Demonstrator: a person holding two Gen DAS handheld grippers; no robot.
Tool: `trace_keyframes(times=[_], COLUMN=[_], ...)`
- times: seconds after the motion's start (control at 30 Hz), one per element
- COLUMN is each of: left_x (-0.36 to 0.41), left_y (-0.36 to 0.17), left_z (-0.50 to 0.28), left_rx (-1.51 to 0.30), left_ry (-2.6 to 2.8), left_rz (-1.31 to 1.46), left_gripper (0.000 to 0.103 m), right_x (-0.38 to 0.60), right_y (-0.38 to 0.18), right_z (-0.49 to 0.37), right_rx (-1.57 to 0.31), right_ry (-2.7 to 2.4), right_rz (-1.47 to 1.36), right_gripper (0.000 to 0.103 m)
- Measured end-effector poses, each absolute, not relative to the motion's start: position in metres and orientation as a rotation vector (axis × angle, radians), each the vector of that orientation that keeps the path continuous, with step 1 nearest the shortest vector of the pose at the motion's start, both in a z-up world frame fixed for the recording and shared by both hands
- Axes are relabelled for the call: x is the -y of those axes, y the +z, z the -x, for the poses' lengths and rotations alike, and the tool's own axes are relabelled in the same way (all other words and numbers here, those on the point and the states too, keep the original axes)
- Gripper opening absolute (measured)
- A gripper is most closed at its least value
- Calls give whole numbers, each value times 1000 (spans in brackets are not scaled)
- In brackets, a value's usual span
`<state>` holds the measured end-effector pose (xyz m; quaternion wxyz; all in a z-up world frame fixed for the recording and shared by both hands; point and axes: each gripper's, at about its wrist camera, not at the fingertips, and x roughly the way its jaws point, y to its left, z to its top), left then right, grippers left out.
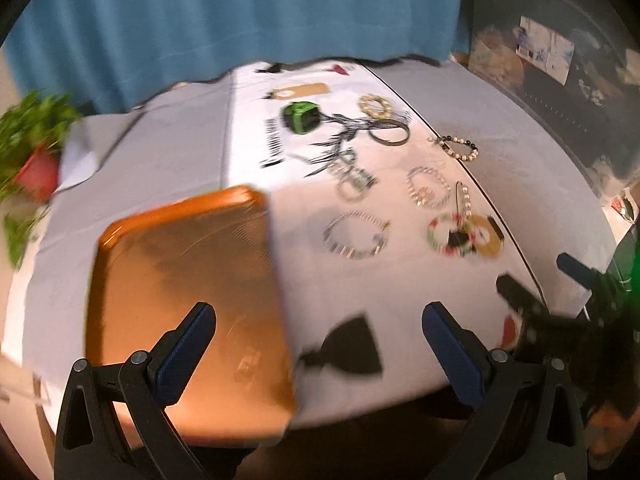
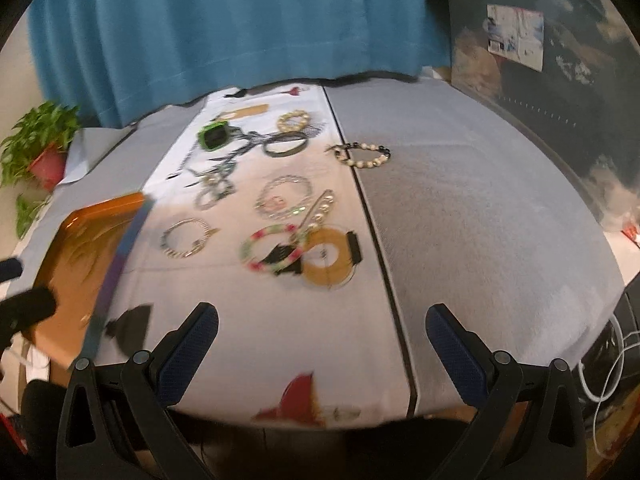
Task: Organize jewelry
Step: 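Grasp a pink-green beaded bracelet with the right tool while the left tool grasps a dark beaded bracelet, then carry both bracelets over the orange tray and open both tools to drop them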
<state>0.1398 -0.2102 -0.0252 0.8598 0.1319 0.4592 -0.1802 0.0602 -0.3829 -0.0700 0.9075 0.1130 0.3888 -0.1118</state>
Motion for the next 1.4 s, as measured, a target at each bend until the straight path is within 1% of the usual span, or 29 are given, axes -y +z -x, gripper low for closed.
trace_keyframes(times=[0.13,0.2,0.27,0.3,0.33,0.37,0.47,0.5,0.6,0.63,0.67,0.7,0.73,0.8,0.93,1.2,1.4], left_x=[235,242,247,248,250,252,255,255,252,253,255,256,257,257,250,225,191], left_y=[-45,-55,-65,-68,-72,-77,-91,-94,-94,-93,-91,-89,-89,-87,-70,-14,28], left_z=[-189,-209,-224,-228,-232,-236,-241,-241,-238,-236,-232,-231,-229,-225,-212,-175,-123], left_rx=[-1036,-1079,-1109,-1120,-1130,-1141,-1175,-1183,-1161,-1152,-1143,-1150,-1167,-1188,-1146,-1034,-945], left_ry=[-384,-400,-426,-439,-447,-451,-464,-467,-494,-505,-528,-541,-555,-579,-588,-610,-605], left_rz=[-308,-310,-313,-320,-333,-352,-386,-392,-361,-367,-376,-382,-374,-332,-265,-168,-125], left_gripper=[102,100,95,89,82,73,64,64,56,42,15,1,2,2,2,2,2], right_x=[393,396,398,398,398,398,396,395,392,391,388,384,382,382,388,384,358], right_y=[-82,-88,-93,-94,-95,-96,-101,-103,-106,-105,-101,-99,-98,-96,-87,-43,-15], right_z=[-85,-95,-106,-109,-112,-116,-124,-125,-127,-125,-121,-120,-119,-112,-93,-64,-35], right_rx=[-827,-844,-853,-854,-853,-855,-871,-866,-851,-844,-821,-825,-844,-858,-854,-763,-722], right_ry=[-251,-261,-267,-271,-274,-276,-284,-292,-322,-340,-326,-303,-296,-265,-241,-240,-191], right_rz=[-238,-249,-250,-248,-246,-244,-230,-221,-179,-163,-152,-131,-121,-153,-224,-211,-171], right_gripper=[103,103,103,103,103,103,103,103,100,86,46,25,7,7,7,7,7])
